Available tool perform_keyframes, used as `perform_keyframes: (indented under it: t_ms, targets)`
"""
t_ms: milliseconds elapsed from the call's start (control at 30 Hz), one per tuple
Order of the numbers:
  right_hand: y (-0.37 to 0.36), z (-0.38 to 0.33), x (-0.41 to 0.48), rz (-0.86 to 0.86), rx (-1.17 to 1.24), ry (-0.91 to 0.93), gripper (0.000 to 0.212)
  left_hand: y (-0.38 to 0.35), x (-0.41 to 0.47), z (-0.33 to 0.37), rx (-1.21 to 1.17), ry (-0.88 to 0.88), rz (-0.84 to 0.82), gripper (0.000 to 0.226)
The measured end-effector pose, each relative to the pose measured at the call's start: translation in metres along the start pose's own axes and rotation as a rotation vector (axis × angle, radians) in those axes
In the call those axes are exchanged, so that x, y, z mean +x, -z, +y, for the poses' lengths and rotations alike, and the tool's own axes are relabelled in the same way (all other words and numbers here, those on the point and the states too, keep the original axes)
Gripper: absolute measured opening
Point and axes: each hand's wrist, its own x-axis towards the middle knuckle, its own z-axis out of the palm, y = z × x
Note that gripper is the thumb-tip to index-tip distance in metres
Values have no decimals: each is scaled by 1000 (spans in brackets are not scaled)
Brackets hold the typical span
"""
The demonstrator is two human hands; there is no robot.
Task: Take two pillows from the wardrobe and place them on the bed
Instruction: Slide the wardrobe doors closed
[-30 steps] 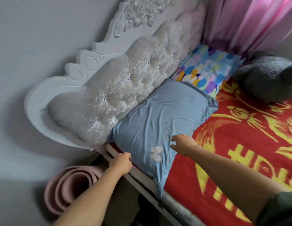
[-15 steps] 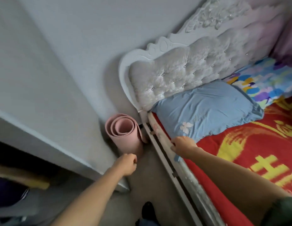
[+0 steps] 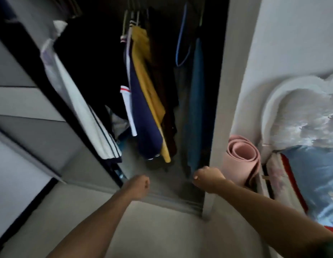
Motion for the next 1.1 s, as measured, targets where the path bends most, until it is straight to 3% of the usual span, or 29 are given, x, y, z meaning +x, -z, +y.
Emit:
perform_keyframes:
  t_ms: [233, 400, 767, 967, 1100]
  targets:
    - [7, -214, 102, 37, -62, 246, 24, 67, -81, -207, -101, 177, 140, 17]
    - [23, -314, 152, 82, -90, 346, 27, 110, -102, -295, -173, 256, 238, 13]
    - [48, -409, 308, 182, -101, 313, 32, 258, -4, -384, -130, 189, 449, 17]
    - [73, -446, 376, 248, -39, 214, 29, 364, 70, -406, -178, 77, 650, 20]
    - [86, -467, 398, 333, -4, 167, 29, 412, 101, -409, -135, -86, 780, 33]
